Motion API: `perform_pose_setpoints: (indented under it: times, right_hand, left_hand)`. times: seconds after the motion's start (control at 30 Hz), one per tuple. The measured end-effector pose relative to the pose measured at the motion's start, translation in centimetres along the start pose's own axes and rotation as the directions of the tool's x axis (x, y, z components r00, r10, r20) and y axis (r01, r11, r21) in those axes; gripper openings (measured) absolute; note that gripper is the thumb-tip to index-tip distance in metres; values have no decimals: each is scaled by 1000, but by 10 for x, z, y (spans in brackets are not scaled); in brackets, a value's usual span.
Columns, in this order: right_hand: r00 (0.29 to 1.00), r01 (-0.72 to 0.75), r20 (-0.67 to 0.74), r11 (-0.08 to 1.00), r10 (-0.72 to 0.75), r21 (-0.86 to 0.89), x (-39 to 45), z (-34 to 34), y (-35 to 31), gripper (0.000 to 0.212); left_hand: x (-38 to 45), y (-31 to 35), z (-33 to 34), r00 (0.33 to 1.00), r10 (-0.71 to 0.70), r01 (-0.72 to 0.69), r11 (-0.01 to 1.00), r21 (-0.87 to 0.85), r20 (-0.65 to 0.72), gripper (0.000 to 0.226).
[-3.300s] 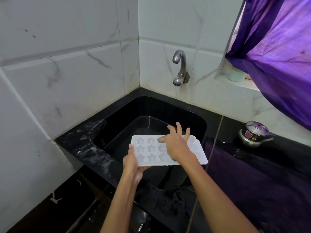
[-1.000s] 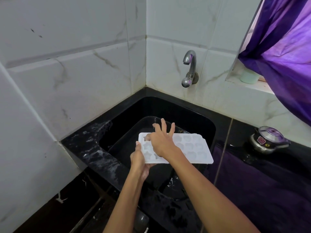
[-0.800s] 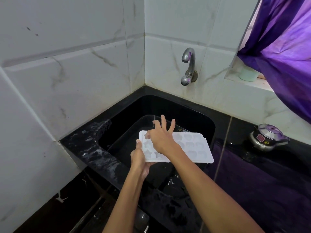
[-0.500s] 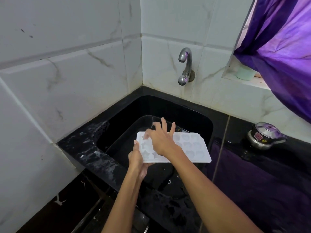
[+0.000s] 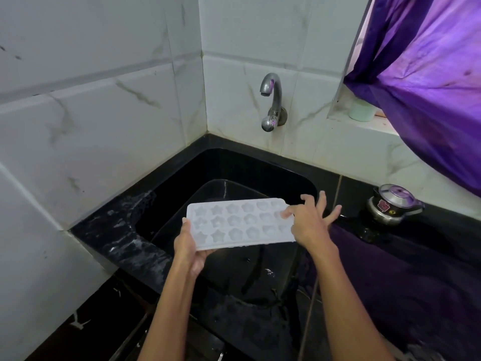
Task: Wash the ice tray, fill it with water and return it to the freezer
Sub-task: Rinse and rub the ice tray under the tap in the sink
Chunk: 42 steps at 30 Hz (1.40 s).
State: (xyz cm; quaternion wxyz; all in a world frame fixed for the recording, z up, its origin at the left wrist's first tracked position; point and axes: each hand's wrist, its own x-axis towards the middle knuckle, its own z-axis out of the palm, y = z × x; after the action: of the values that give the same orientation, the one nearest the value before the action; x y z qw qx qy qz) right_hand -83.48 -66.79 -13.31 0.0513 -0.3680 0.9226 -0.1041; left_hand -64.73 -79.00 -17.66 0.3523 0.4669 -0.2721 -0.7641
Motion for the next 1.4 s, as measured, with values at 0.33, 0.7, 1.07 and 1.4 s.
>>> perform_pose_setpoints:
  times: [0.33, 0.7, 1.07, 1.4]
  right_hand:
    - [998, -8, 58, 1000, 10, -25, -8, 8, -4, 71]
    - [997, -51, 64, 998, 53, -33, -11, 7, -7, 64]
    - [995, -72, 65, 997, 74, -37, -14, 3, -7, 53]
    - [998, -67, 11, 997, 68, -25, -19, 2, -7, 51]
  left_hand:
    - [-2, -3, -1, 1000, -5, 5, 1000, 10, -6, 41]
    - [-3, -3, 1, 1000, -2, 1, 999, 36, 23, 41]
    - [-7, -3, 7, 999, 6, -8, 999, 45, 45, 40]
    - [-9, -2, 5, 999, -1, -1, 999, 43, 46, 40]
